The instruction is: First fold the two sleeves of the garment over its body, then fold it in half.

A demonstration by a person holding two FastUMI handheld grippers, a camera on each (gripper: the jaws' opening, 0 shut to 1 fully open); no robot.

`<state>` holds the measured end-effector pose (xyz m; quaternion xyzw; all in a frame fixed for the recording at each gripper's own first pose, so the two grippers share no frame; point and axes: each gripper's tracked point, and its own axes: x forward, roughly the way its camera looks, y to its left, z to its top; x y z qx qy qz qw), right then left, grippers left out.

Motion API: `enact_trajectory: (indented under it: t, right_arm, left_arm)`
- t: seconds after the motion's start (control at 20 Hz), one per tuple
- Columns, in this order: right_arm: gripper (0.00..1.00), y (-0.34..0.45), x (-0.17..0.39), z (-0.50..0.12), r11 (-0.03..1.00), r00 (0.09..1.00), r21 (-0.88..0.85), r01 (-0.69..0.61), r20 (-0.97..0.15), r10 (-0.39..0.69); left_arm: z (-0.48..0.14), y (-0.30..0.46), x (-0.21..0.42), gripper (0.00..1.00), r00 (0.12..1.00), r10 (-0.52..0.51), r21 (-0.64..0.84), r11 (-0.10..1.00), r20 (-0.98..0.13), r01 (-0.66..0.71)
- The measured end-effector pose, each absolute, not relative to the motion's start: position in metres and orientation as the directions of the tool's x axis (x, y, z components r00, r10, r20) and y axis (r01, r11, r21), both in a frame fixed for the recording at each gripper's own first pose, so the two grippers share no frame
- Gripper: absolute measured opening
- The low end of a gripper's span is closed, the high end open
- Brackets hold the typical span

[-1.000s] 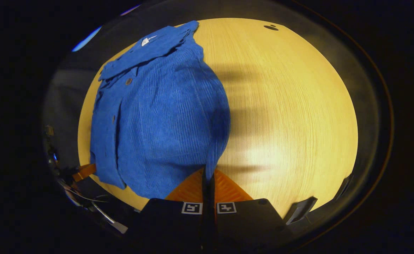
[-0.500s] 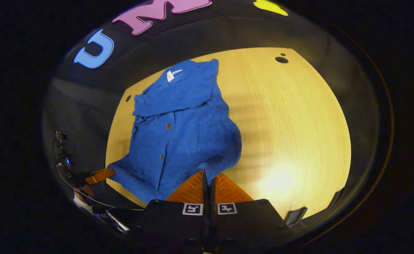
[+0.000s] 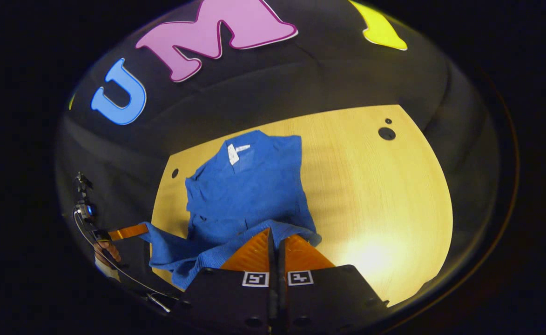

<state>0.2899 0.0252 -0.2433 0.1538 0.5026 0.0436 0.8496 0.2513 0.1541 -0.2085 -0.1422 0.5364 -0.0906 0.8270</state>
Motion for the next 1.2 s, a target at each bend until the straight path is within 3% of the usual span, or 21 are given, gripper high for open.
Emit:
enact_trajectory:
  t: [0.2, 0.4, 0.55, 0.75, 0.85, 0.9, 0.95, 1.05, 1.1, 1.2]
  right_arm:
    - [0.0, 0.021, 0.377, -0.269, 0.94, 0.462, 0.315, 0.127, -0.858, 0.225]
    - [0.01, 0.015, 0.452, -0.316, 0.928, 0.445, 0.327, 0.177, -0.868, 0.221]
    - [0.0, 0.012, 0.482, -0.347, 0.942, 0.433, 0.297, 0.155, -0.878, 0.205]
    - [0.0, 0.008, 0.501, -0.378, 0.938, 0.424, 0.286, 0.195, -0.887, 0.182]
    - [0.0, 0.007, 0.498, -0.399, 0.936, 0.375, 0.282, 0.21, -0.908, 0.189]
    - [0.1, 0.011, 0.503, -0.405, 0.936, 0.393, 0.295, 0.192, -0.897, 0.202]
    - [0.33, 0.011, 0.51, -0.396, 0.935, 0.443, 0.318, 0.157, -0.869, 0.221]
    - [0.77, 0.015, 0.527, -0.377, 0.927, 0.532, 0.357, 0.117, -0.81, 0.245]
    - [0.99, 0.01, 0.538, -0.365, 0.923, 0.571, 0.362, 0.128, -0.788, 0.23]
    - [0.97, 0.002, 0.556, -0.341, 0.9, 0.65, 0.408, 0.156, -0.728, 0.217]
  left_arm:
    - [-0.235, 0.179, 0.326, 0.0, 0.385, -0.193, -0.234, 0.97, -0.903, -0.063]
    - [-0.258, 0.182, 0.392, 0.0, 0.403, -0.162, -0.22, 0.97, -0.901, -0.102]
    - [-0.286, 0.188, 0.426, 0.0, 0.393, -0.092, -0.13, 0.989, -0.915, -0.07]
    - [-0.305, 0.192, 0.465, 0.0, 0.454, -0.087, -0.158, 0.98, -0.887, -0.121]
    - [-0.329, 0.196, 0.453, 0.04, 0.37, -0.08, -0.149, 0.976, -0.926, -0.162]
    - [-0.333, 0.201, 0.441, 0.08, 0.31, -0.042, -0.109, 0.974, -0.95, -0.2]
    - [-0.335, 0.209, 0.445, 0.33, 0.341, -0.019, -0.105, 0.966, -0.94, -0.237]
    - [-0.319, 0.211, 0.466, 0.84, 0.486, -0.032, -0.185, 0.945, -0.874, -0.269]
    - [-0.307, 0.209, 0.475, 0.85, 0.535, -0.031, -0.204, 0.942, -0.844, -0.267]
    - [-0.292, 0.21, 0.478, 0.84, 0.585, -0.039, -0.214, 0.949, -0.81, -0.233]
